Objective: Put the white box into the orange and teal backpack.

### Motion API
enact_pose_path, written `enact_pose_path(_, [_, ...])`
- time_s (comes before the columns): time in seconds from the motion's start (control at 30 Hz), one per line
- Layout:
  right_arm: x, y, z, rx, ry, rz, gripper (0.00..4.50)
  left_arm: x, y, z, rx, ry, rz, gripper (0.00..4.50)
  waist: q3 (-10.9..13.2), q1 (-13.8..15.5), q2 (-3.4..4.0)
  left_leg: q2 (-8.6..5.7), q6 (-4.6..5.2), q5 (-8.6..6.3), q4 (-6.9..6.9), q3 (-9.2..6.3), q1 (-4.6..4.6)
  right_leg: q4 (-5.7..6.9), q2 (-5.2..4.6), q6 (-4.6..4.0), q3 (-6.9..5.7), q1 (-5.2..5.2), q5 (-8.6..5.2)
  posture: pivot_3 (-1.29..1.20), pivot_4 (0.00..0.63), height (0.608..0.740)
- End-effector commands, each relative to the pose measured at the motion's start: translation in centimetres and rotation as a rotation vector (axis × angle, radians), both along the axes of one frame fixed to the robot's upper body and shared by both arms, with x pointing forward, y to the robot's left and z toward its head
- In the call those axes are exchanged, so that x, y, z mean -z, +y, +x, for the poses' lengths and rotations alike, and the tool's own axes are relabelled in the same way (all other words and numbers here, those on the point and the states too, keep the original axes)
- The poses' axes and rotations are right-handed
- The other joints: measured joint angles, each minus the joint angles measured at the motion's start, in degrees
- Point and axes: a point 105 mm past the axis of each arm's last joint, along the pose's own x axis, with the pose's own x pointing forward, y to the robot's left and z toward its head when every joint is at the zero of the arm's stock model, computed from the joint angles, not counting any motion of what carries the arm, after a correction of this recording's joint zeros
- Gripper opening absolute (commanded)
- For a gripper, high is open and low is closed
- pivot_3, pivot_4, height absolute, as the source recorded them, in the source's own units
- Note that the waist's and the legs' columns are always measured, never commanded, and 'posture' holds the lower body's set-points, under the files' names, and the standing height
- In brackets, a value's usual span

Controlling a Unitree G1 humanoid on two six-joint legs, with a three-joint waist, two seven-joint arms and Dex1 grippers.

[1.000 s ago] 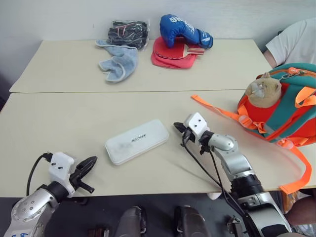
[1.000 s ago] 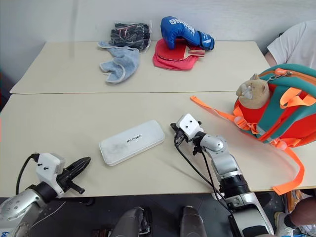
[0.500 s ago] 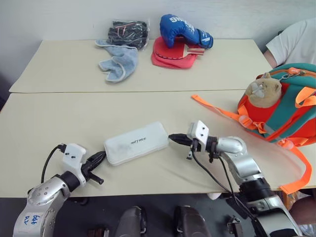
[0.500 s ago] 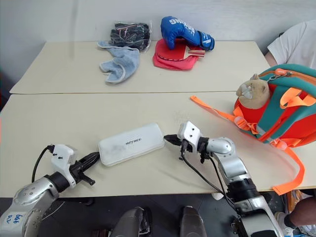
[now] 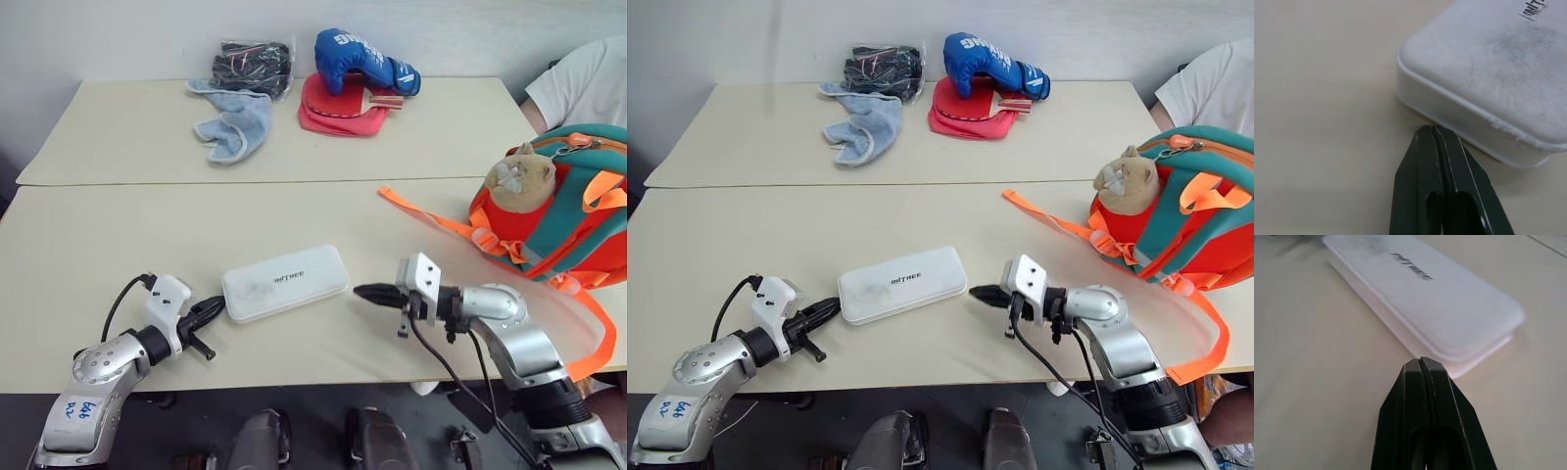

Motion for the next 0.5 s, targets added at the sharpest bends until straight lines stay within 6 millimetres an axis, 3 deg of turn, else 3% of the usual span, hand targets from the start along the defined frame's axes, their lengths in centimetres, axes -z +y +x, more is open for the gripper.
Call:
enact_pose_path(0.03, [-0.3,-0.9,2.5,0.121,-0.08,-0.026,0.0,-0.4,0.3,-0.2,-0.013,-0.017,0.008,0.03,0.0,-0.02,0.0,0.0,0.0,0.01,0.0,0.0,0.0,0.01,0.0,0.0,0.0,-0.01,0.0,0.0,0.15,0.74])
enact_pose_path(0.13, [0.1,0.5,4.0,0.134,-0.095,-0.024,0.0,-0.2,-0.1,-0.3,-0.005,-0.014,0.004,0.03,0.0,-0.23,0.0,0.02,0.0,0.03,-0.04,0.01,0.0,0.02,0.05,0.0,-0.01,0.0,0.0,0.0,0.15,0.74])
enact_pose_path(0.23, [0.0,2.6,3.9,0.059,-0.099,-0.008,0.0,-0.3,-0.6,-0.1,0.002,-0.022,-0.004,0.03,0.0,-0.15,0.01,0.02,0.0,0.05,-0.04,0.04,0.0,0.09,0.06,0.0,-0.04,-0.02,0.0,0.0,0.15,0.74])
enact_pose_path(0.37, [-0.4,3.8,2.0,-0.063,-0.056,0.001,0.0,-0.1,-0.6,0.3,0.011,-0.018,0.003,0.03,0.0,0.15,0.0,-0.01,0.06,0.07,-0.01,0.03,-0.03,0.13,0.03,0.0,-0.04,0.02,0.0,0.0,0.15,0.74])
enact_pose_path(0.5, [0.0,3.1,-1.0,-0.168,0.021,-0.042,0.0,0.3,-0.7,0.8,0.044,-0.008,0.03,0.03,0.0,0.38,0.0,-0.03,0.1,0.04,0.03,-0.01,-0.02,0.09,-0.01,0.0,-0.03,0.06,0.0,0.0,0.15,0.74])
